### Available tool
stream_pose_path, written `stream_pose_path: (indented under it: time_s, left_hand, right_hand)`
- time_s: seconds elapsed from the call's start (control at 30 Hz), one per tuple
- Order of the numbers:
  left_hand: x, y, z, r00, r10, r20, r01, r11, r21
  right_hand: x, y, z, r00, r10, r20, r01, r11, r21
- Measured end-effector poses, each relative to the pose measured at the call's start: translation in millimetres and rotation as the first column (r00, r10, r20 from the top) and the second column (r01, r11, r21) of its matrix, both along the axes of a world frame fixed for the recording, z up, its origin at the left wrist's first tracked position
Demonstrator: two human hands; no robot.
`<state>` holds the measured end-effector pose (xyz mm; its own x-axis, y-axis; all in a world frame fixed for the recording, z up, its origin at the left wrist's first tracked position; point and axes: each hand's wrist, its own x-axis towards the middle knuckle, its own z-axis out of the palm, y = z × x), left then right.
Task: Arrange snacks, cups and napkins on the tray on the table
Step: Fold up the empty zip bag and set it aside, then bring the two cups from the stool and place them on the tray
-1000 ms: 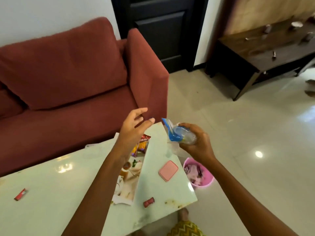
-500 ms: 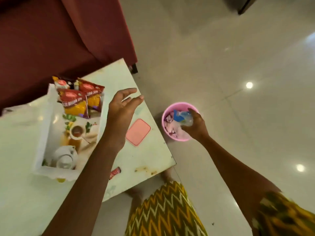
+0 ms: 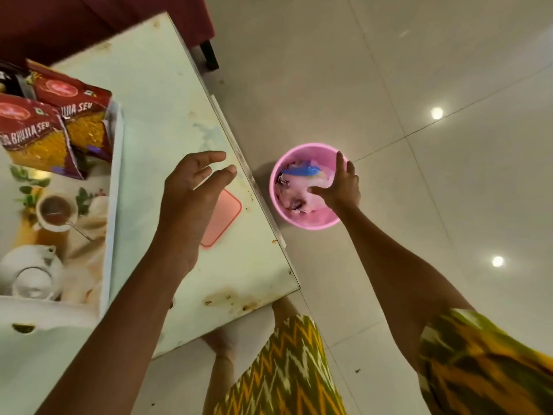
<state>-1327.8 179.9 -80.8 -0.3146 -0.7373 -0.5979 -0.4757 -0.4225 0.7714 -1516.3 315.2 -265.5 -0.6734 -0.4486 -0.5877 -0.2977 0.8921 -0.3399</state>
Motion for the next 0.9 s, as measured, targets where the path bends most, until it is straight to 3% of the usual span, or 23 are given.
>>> stream_pose_path:
  time_s: [0.23,0.5,0.9]
  left_hand:
    - [6.4,-11.2,34.4,1.000,0.011,-0.023,-0.013,0.997,-0.074]
    - [41.7,-8.4,135.3,0.982,0.093,-0.164,-0.118,0.981,-0.152]
    - [178.7,-6.6,301.0,0.925,0.141,-0.354,-0.266,0.904,-0.336]
  right_hand:
    - [15.3,-4.3,45.3,0.996,-0.084,-0.025,0.081,0.990,-0.113]
    - [47.5,-22.2,172.0,0.999,-0.036,0.012,0.038,0.945,-0.326]
    - [164.0,-70.9,393.7,0.982,0.110,-0.151,-0.184,0.716,-0.674]
